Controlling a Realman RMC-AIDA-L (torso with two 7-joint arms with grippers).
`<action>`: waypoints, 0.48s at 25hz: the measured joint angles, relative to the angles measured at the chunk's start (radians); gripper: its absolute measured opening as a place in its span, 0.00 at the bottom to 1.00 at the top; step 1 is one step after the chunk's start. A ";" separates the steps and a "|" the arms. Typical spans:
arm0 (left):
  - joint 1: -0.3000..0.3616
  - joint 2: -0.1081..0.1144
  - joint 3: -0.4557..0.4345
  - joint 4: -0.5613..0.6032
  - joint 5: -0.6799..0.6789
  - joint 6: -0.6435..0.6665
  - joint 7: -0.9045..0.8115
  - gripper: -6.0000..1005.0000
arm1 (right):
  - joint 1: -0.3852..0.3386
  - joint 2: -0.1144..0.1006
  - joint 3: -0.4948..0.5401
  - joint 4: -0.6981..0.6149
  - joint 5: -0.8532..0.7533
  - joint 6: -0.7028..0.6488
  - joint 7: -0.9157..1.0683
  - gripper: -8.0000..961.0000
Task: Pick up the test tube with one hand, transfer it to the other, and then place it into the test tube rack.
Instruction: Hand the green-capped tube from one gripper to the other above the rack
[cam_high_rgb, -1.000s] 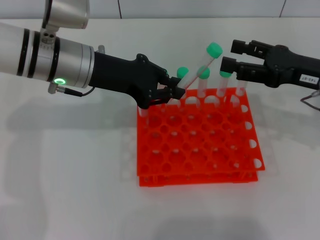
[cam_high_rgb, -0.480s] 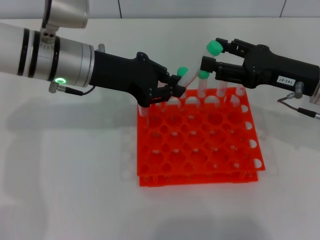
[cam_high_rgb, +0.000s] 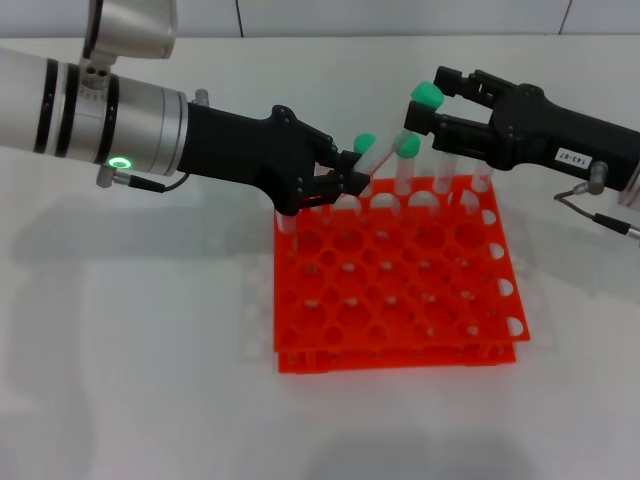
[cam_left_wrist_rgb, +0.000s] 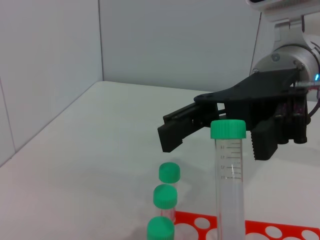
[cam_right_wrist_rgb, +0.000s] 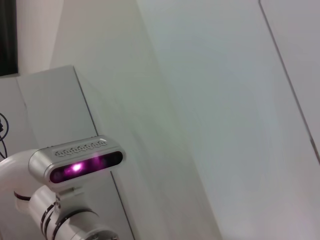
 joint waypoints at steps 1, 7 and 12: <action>0.001 0.000 0.000 0.000 0.000 -0.001 0.000 0.17 | -0.001 0.000 0.001 0.000 0.000 0.000 0.000 0.86; 0.009 0.000 0.000 0.000 0.000 -0.009 0.000 0.17 | -0.003 -0.002 0.004 0.002 0.006 -0.012 0.002 0.85; 0.010 0.000 0.000 0.000 0.000 -0.011 0.000 0.17 | -0.004 -0.003 -0.002 0.003 0.014 -0.016 0.003 0.85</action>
